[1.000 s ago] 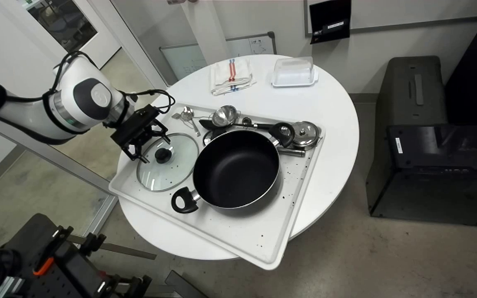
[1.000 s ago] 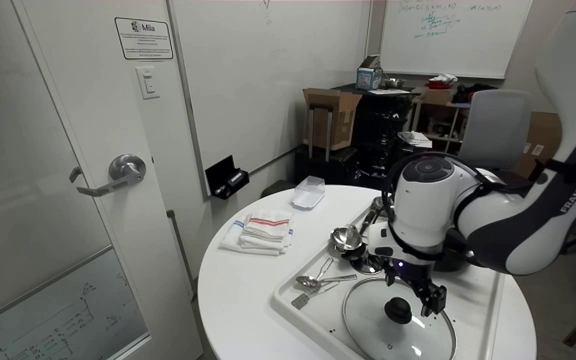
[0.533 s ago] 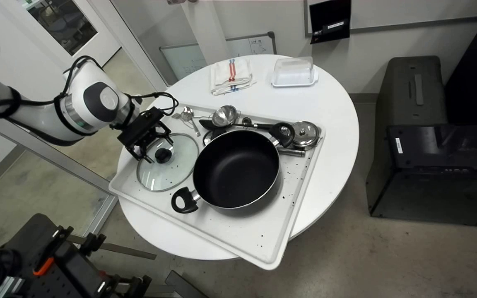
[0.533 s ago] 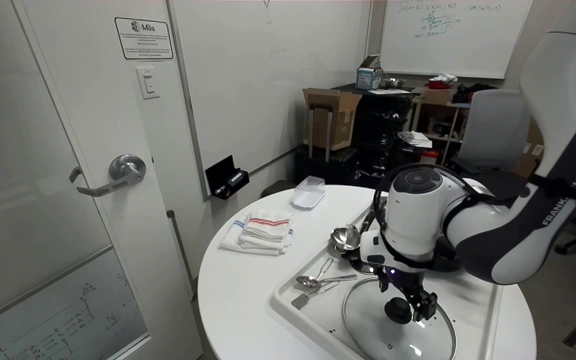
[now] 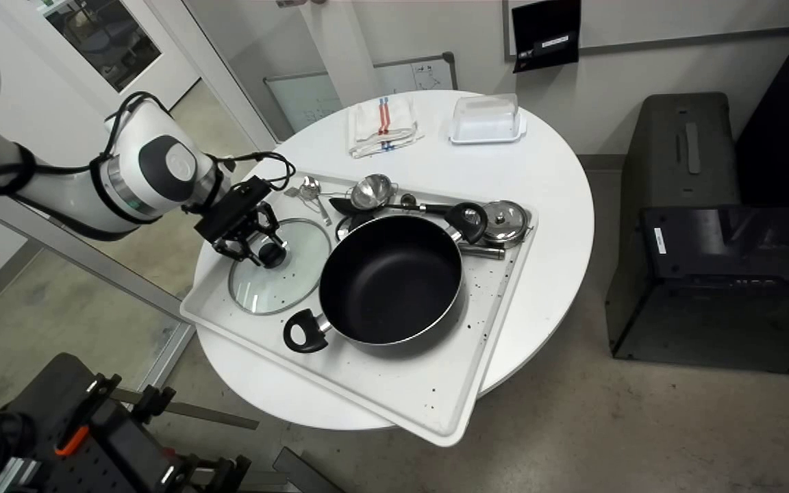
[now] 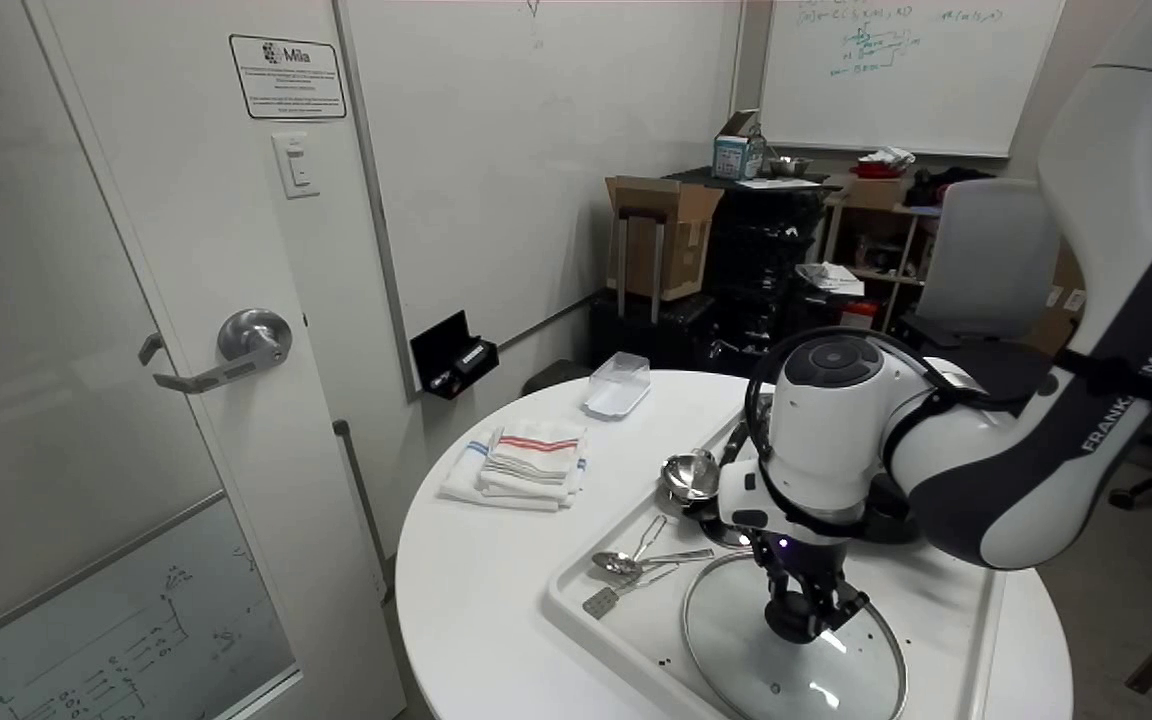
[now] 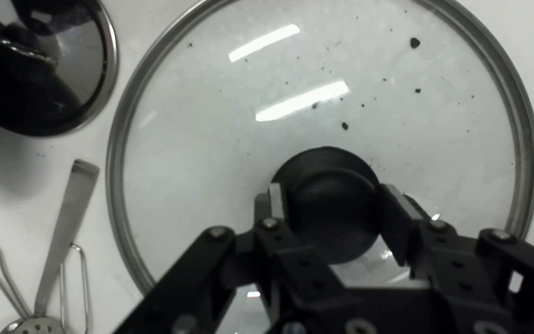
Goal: Put the lid on the pot
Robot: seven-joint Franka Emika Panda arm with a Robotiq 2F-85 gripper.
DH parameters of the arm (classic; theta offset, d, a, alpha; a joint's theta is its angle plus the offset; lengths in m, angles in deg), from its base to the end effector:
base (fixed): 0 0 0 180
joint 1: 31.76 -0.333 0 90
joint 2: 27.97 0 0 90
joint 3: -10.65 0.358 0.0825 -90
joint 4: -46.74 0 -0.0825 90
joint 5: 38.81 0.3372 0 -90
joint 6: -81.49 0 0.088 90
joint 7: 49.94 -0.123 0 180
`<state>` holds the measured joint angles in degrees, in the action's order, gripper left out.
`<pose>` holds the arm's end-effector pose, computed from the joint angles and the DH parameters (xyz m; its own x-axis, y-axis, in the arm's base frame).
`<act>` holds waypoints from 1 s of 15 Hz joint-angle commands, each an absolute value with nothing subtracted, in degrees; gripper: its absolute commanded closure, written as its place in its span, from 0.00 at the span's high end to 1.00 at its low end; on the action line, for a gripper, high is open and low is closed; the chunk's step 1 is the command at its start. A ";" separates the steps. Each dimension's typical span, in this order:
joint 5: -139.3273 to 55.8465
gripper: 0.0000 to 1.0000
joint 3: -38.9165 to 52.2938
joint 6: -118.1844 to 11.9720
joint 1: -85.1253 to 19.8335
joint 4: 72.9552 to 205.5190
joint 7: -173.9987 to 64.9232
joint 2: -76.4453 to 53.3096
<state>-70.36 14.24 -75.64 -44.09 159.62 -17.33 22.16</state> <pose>0.5493 0.1745 0.0697 0.2230 0.9616 -0.1600 0.9748 -0.2209 0.0309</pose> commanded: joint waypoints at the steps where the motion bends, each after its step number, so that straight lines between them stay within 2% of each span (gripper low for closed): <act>1: -70.98 0.25 14.91 -75.75 -43.68 159.51 -17.72 21.60; 15: -68.89 0.25 18.09 -73.19 -39.82 171.46 -17.03 5.64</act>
